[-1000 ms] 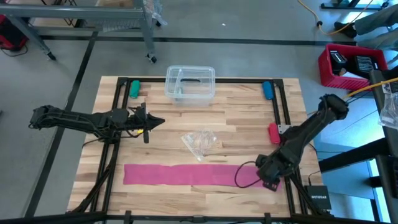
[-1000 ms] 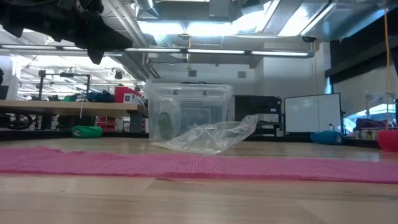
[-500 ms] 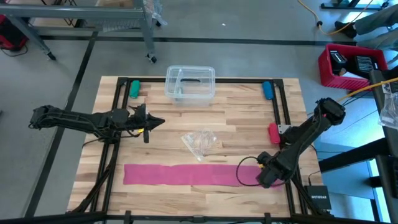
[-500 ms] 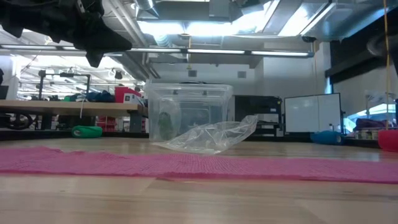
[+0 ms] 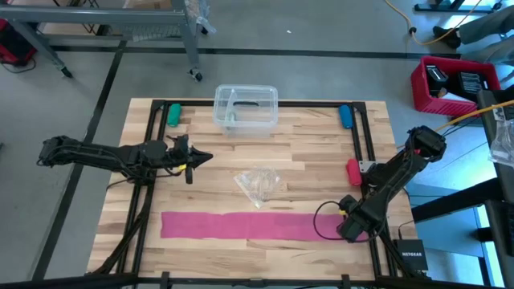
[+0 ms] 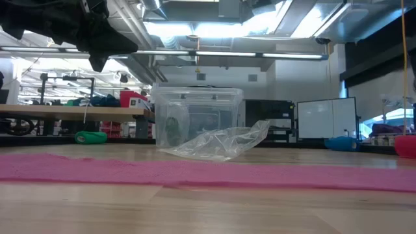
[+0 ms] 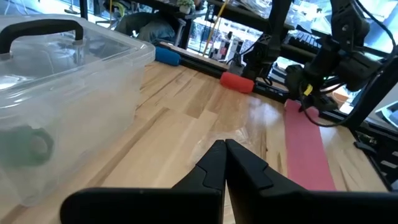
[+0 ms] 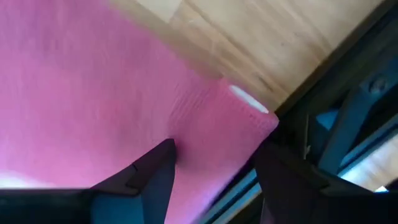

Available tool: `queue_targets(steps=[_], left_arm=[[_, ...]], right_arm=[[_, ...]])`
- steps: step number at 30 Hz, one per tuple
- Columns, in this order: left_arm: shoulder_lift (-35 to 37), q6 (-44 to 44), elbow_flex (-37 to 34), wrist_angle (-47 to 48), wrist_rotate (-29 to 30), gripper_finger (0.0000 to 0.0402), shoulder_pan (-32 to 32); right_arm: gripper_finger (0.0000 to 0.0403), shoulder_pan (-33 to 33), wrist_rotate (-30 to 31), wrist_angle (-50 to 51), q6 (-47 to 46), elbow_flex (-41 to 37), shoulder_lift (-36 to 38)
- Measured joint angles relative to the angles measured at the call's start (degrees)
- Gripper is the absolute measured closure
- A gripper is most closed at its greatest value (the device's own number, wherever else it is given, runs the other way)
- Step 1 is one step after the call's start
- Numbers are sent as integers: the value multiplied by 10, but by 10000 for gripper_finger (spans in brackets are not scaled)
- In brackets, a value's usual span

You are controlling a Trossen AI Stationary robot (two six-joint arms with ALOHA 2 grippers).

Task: Roll bandage
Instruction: Roll the pink bandage

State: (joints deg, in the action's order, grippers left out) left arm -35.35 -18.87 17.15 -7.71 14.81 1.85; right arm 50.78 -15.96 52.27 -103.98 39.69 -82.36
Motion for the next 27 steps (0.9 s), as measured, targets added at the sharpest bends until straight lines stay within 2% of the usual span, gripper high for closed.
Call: queue_targets(steps=[4,8,16,21,27], left_arm=[[0,-6,0,2,0,400,0],[0,-4,0,11,0,400,0],[0,-3,0,10,0,400,0],[1,12,2,-25,0,400,0],[-4,91,80,-11,0,400,0]], right_arm=[[187,0,18,-72,3,-20,0],[193,0,20,-80,11,-27,0],[269,-2,36,-58,69,-13,0],[284,-2,82,16,123,49,0],[286,-9,196,151,250,190,1]])
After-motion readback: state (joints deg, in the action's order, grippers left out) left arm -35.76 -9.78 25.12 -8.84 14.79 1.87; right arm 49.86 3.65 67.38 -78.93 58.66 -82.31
